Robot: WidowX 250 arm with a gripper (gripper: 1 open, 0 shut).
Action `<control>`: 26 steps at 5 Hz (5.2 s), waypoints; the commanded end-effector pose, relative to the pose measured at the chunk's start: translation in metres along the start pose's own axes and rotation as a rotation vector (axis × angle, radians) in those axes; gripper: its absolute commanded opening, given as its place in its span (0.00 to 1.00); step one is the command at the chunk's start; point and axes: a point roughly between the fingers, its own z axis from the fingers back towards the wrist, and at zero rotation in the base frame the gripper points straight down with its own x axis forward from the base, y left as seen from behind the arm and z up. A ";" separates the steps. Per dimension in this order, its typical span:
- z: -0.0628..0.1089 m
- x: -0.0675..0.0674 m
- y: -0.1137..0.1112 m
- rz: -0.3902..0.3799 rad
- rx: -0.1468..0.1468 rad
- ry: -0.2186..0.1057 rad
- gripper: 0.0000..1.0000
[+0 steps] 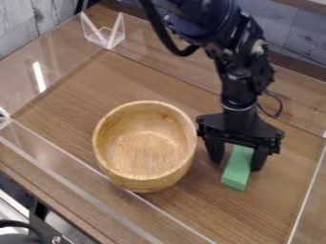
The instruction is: Move green stick from inside the wooden bowl to the table next to it
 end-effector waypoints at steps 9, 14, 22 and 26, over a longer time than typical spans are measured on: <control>0.011 -0.008 0.006 -0.001 0.009 0.020 0.00; 0.013 -0.015 0.009 0.000 0.015 0.055 0.00; 0.015 -0.024 0.013 -0.006 0.017 0.107 0.00; 0.065 -0.015 0.030 0.023 -0.005 0.065 1.00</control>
